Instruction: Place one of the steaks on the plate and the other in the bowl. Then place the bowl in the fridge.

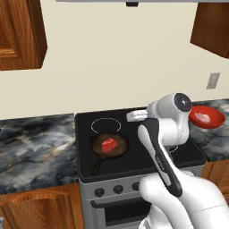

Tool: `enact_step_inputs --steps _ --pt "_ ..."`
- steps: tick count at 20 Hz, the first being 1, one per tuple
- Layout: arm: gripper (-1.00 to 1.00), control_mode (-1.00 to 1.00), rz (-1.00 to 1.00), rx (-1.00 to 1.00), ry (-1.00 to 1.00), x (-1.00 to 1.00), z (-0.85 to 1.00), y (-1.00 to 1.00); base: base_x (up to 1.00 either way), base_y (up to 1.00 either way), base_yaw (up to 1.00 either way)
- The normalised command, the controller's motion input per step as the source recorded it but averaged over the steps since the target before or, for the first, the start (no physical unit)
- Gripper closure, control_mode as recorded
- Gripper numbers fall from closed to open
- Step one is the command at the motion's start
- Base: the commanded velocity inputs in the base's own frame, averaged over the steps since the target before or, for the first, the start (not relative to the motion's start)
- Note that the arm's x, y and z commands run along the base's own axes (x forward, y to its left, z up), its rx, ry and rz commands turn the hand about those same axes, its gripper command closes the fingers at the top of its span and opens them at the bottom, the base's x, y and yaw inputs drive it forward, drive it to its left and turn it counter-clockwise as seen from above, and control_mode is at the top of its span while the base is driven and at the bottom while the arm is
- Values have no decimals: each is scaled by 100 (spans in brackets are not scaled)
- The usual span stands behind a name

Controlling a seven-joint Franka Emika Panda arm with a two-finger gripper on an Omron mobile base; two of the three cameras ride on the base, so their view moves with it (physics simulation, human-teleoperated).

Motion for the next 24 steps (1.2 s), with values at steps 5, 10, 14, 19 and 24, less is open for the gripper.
enact_step_inputs --steps 5,10,14,19,24 --pt "-100 -100 -3 25 22 -3 -16 70 0 0 0" --pt "-100 -100 -5 18 29 0 -8 45 0 0 0" --pt "-100 -100 -5 1 35 24 -33 22 0 0 0" --pt "-100 -100 -11 -1 19 42 -39 0 0 0 0" --pt "-100 -100 -9 -3 6 37 -56 3 0 0 0"
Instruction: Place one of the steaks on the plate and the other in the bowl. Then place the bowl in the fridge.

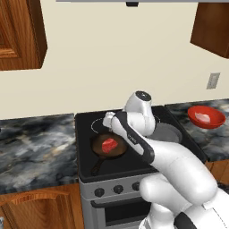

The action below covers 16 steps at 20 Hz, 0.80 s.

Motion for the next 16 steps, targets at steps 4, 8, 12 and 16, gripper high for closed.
enact_step_inputs --steps 4,8,12,16 --pt "-100 -100 -3 -1 0 40 -41 25 0 0 0" --pt "-100 -100 -1 -1 1 46 -45 32 0 0 0" --pt "-100 -100 -1 -3 6 31 -50 18 0 0 0" --pt "-100 -100 -6 -3 3 3 -30 -1 0 0 0"
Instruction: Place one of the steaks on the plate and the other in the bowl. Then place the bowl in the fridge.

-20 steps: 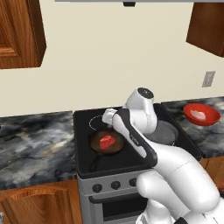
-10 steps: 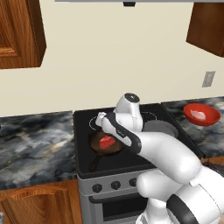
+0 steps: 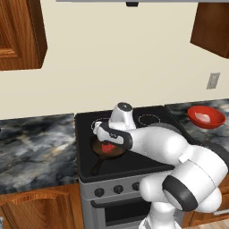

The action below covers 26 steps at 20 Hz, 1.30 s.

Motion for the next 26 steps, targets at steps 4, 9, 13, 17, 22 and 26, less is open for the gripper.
enact_step_inputs --steps 4,9,13,17,22,26 --pt "-100 -100 -10 0 0 0 0 -11 0 0 0" --pt "-100 -100 -5 0 5 0 -10 0 0 0 0" --pt "-100 -100 -1 0 9 5 -32 0 0 0 0" --pt "-100 -100 0 0 12 14 -27 0 0 0 0" --pt "-100 -100 0 0 13 25 -17 0 0 0 0" --pt "-100 -100 -1 0 14 31 -3 0 0 0 0"
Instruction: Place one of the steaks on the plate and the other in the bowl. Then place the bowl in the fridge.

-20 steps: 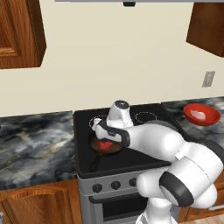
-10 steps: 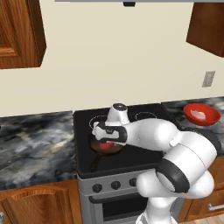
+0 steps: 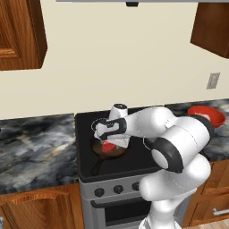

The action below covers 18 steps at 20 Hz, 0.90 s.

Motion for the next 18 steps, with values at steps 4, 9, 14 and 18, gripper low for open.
enact_step_inputs --steps 4,9,14,18 --pt "-100 -100 -1 -1 12 28 -2 6 0 0 0" --pt "-100 -100 -1 -9 6 9 -16 16 0 0 0" --pt "-100 -100 -2 -9 2 0 -14 9 0 0 0" --pt "-100 -100 -2 -2 0 1 -6 0 0 0 0"
